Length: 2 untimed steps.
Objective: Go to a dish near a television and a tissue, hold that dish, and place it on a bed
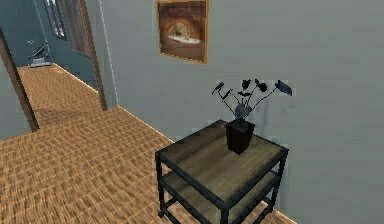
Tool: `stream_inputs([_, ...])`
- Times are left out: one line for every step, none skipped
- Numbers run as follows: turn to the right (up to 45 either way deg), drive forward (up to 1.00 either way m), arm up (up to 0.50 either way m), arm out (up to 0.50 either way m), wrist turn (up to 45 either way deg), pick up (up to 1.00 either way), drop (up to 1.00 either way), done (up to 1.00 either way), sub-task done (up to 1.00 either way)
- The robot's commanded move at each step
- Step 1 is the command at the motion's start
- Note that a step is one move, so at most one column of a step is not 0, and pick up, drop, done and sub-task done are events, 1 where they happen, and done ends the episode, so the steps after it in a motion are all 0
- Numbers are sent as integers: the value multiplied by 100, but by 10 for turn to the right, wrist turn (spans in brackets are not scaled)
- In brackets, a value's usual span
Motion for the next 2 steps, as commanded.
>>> stream_inputs([0, 0, 10, 0, 0, 0, 0, 0, 0])
stream_inputs([0, 0, 20, 0, 0, 0, 0, 0, 0])
